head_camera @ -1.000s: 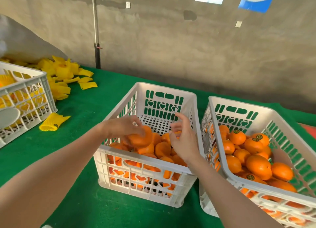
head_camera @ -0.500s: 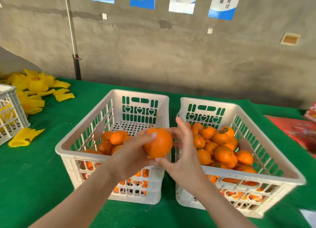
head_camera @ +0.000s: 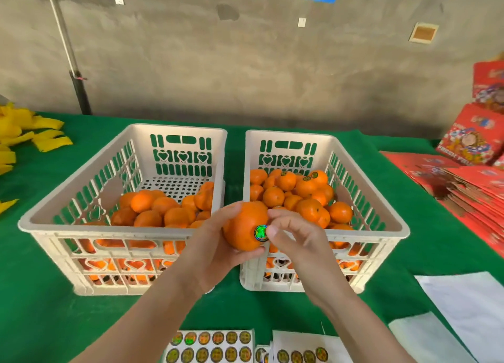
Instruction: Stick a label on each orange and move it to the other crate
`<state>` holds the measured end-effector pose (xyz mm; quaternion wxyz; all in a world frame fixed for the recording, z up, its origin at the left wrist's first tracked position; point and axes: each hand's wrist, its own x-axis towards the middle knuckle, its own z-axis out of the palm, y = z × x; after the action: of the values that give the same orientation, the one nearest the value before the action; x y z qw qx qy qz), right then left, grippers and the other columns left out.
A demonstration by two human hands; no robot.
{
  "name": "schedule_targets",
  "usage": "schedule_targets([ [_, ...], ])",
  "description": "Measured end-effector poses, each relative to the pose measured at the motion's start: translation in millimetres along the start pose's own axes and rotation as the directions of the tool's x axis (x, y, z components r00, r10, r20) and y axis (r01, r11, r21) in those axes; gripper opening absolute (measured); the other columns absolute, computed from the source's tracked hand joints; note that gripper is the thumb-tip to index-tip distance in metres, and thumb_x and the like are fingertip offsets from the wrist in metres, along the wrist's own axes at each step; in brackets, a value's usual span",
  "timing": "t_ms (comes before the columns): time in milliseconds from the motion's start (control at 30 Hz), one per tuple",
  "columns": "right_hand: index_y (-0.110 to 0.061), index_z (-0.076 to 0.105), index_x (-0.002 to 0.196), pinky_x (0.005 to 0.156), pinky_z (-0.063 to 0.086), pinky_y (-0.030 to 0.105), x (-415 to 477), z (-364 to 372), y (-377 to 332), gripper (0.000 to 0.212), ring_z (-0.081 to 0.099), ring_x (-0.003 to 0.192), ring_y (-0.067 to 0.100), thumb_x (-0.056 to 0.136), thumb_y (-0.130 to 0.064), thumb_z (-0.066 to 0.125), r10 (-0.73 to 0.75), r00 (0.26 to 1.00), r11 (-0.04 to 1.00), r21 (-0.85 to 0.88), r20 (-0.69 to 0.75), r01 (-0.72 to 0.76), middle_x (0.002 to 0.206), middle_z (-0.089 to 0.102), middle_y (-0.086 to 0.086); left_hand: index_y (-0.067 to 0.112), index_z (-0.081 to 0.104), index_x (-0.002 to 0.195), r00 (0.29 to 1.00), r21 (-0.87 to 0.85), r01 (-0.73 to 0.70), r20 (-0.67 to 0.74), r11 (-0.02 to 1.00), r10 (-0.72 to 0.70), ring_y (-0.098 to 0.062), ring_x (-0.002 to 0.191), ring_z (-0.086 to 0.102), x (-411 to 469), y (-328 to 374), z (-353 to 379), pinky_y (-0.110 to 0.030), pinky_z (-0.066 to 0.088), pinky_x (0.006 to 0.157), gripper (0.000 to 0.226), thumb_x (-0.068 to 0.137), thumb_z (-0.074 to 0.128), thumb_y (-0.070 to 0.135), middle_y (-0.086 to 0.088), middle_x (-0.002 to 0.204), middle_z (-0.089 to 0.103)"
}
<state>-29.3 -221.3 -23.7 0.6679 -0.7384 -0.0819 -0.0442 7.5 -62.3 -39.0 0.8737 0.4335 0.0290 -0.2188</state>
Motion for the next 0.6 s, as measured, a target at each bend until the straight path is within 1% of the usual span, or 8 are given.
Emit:
schedule_targets([
  [67, -0.019, 0.067, 0.069, 0.075, 0.04, 0.003, 0.3, -4.8, 0.2, 0.02, 0.054, 0.098, -0.01, 0.088, -0.01, 0.063, 0.009, 1.0, 0.998, -0.055, 0.014, -0.008, 0.109, 0.06, -0.01, 0.021, 0.069, 0.11, 1.0, 0.013, -0.012, -0.024, 1.0, 0.012, -0.032, 0.098, 0.069, 1.5, -6.0, 4.1, -0.041, 0.057, 0.068, 0.039, 0.073, 0.07, 0.033, -0.012, 0.109, 0.07],
  [133, -0.022, 0.066, 0.069, 0.077, 0.039, 0.004, 0.8, -7.7, 1.2, 0.021, 0.052, 0.098, -0.012, 0.088, -0.012, 0.063, 0.008, 1.0, 0.994, -0.111, 0.02, -0.006, 0.11, 0.058, -0.008, 0.023, 0.073, 0.102, 0.999, 0.036, -0.032, -0.04, 0.999, 0.034, -0.031, 0.097, 0.069, 2.4, -10.9, 7.6, -0.04, 0.057, 0.069, 0.033, 0.071, 0.071, 0.035, -0.01, 0.107, 0.071],
  [233, -0.022, 0.065, 0.074, 0.082, 0.038, 0.006, 1.4, -10.5, 3.6, 0.017, 0.049, 0.1, -0.013, 0.089, -0.015, 0.062, -0.007, 1.0, 0.982, -0.188, 0.017, 0.01, 0.111, 0.056, -0.007, 0.023, 0.073, 0.101, 0.996, 0.051, -0.056, -0.065, 0.997, 0.059, -0.03, 0.095, 0.069, 1.2, -15.0, 12.9, -0.041, 0.057, 0.07, 0.033, 0.069, 0.071, 0.034, -0.01, 0.105, 0.071],
  [333, -0.023, 0.064, 0.076, 0.087, 0.042, 0.015, 2.5, -11.7, 8.3, 0.014, 0.048, 0.102, -0.011, 0.089, -0.017, 0.062, -0.05, 0.999, 0.971, -0.236, -0.001, 0.048, 0.11, 0.055, -0.009, 0.02, 0.068, 0.109, 0.995, 0.053, -0.064, -0.07, 0.997, 0.068, -0.03, 0.095, 0.07, -0.9, -16.4, 18.4, -0.042, 0.058, 0.07, 0.042, 0.069, 0.07, 0.033, -0.011, 0.106, 0.071],
  [433, -0.024, 0.063, 0.077, 0.085, 0.047, 0.024, 3.1, -10.0, 12.8, 0.013, 0.051, 0.1, -0.005, 0.089, -0.018, 0.062, -0.105, 0.994, 0.965, -0.247, -0.037, 0.093, 0.108, 0.054, -0.011, 0.017, 0.066, 0.112, 0.995, 0.028, -0.07, -0.073, 0.997, 0.072, -0.031, 0.096, 0.069, -2.7, -17.5, 23.8, -0.042, 0.057, 0.068, 0.045, 0.069, 0.07, 0.031, -0.012, 0.107, 0.071],
  [533, -0.021, 0.061, 0.079, 0.086, 0.051, 0.036, 2.8, -7.1, 18.1, 0.01, 0.053, 0.1, 0.001, 0.088, -0.015, 0.064, -0.174, 0.981, 0.959, -0.243, -0.085, 0.149, 0.105, 0.054, -0.009, 0.016, 0.066, 0.111, 0.994, -0.005, -0.079, -0.073, 0.997, 0.078, -0.031, 0.096, 0.069, -3.9, -18.2, 28.0, -0.041, 0.057, 0.067, 0.043, 0.07, 0.07, 0.029, -0.013, 0.107, 0.07],
  [600, -0.018, 0.06, 0.081, 0.086, 0.051, 0.04, 1.1, -4.5, 21.4, 0.008, 0.054, 0.101, 0.005, 0.087, -0.013, 0.065, -0.221, 0.969, 0.952, -0.242, -0.11, 0.19, 0.104, 0.054, -0.007, 0.017, 0.068, 0.108, 0.994, -0.001, -0.084, -0.074, 0.996, 0.083, -0.028, 0.091, 0.071, -3.7, -18.9, 29.2, -0.039, 0.057, 0.064, 0.037, 0.072, 0.068, 0.029, -0.012, 0.105, 0.071],
])
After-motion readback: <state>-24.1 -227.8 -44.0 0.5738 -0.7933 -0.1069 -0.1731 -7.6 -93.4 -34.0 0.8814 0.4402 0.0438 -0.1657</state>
